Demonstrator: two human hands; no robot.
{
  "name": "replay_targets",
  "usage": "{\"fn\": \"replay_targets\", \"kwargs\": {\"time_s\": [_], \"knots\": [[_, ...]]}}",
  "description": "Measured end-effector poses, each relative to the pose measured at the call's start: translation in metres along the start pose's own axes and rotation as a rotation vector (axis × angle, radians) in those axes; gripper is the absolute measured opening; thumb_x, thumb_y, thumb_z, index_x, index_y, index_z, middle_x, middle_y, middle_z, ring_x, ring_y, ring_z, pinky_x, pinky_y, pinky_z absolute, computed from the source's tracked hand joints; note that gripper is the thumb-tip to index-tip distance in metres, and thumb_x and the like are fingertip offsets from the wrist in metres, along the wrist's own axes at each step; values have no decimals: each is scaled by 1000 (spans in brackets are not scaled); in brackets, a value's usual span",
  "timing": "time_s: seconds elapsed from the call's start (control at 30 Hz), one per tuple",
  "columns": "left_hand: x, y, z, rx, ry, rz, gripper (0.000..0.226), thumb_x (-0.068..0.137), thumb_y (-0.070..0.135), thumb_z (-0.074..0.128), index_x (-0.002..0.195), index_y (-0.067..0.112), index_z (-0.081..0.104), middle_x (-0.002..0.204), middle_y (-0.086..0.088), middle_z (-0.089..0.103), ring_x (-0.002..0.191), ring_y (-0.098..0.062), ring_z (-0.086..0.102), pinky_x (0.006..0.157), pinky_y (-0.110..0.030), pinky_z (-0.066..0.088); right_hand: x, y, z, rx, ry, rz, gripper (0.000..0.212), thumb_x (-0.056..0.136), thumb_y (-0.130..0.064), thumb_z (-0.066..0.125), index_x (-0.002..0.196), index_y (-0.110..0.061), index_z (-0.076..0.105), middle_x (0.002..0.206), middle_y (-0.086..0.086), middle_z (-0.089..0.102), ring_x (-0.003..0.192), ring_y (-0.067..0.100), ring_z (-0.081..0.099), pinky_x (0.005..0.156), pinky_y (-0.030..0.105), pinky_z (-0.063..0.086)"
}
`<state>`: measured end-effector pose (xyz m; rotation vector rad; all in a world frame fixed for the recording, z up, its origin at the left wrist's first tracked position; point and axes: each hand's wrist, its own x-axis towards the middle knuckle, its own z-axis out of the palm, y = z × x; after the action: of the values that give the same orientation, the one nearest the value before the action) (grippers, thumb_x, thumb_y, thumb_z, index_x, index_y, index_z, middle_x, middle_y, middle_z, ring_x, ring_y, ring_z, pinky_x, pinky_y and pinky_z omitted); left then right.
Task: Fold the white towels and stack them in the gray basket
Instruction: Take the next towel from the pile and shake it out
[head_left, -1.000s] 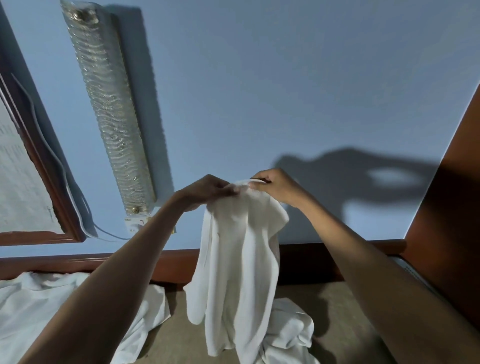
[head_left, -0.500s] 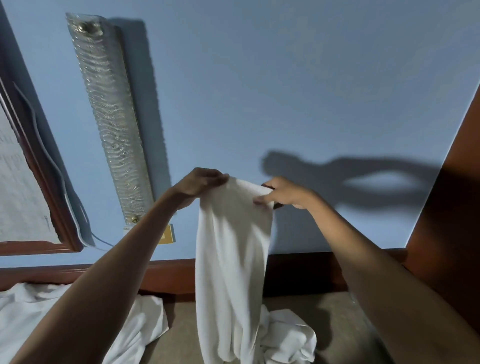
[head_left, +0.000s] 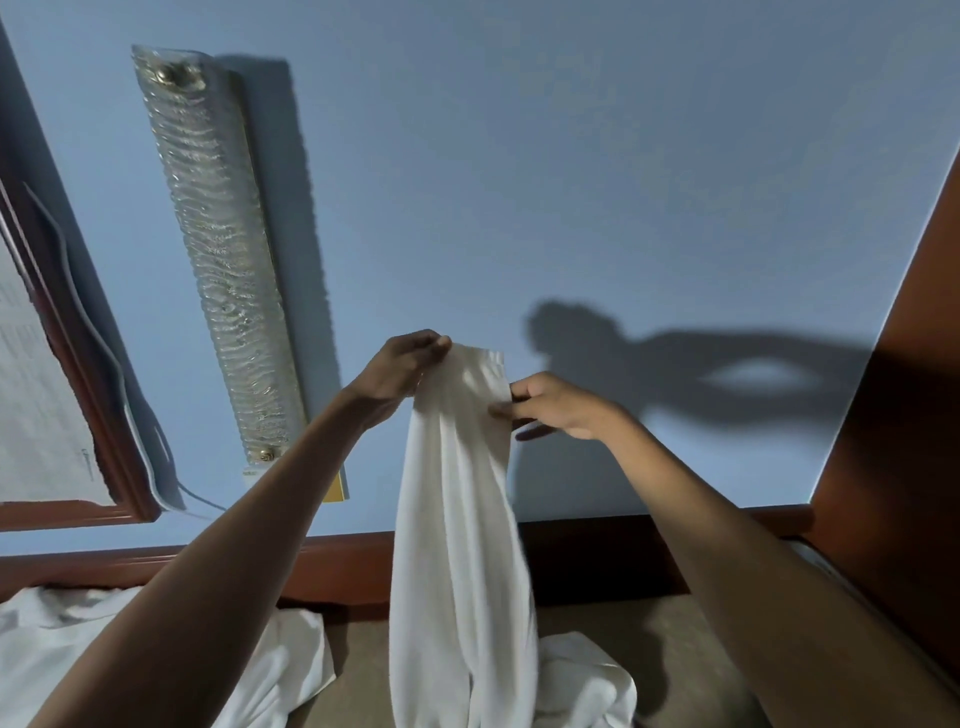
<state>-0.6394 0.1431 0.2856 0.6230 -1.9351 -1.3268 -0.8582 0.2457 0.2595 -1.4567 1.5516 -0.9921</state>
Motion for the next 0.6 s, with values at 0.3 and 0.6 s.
{"fn": "replay_targets", "kwargs": {"time_s": [0.3,0.6], "knots": [[0,18,10,151,-44,53,37,95,42,71,98,5,75,83,-2,73,73,-14,65,64,-25,51,-2,-26,5,113,-39,-141,29,99,-19,66,121,1,67,106,5,75,98,17,70,87,30,58],[2,18,-6,302,108,103,26,99,30,68,81,11,67,68,5,61,59,-7,50,53,-21,39,-5,-26,2,103,-44,-160,26,95,-26,72,100,-1,72,86,2,67,82,13,63,76,23,53]]}}
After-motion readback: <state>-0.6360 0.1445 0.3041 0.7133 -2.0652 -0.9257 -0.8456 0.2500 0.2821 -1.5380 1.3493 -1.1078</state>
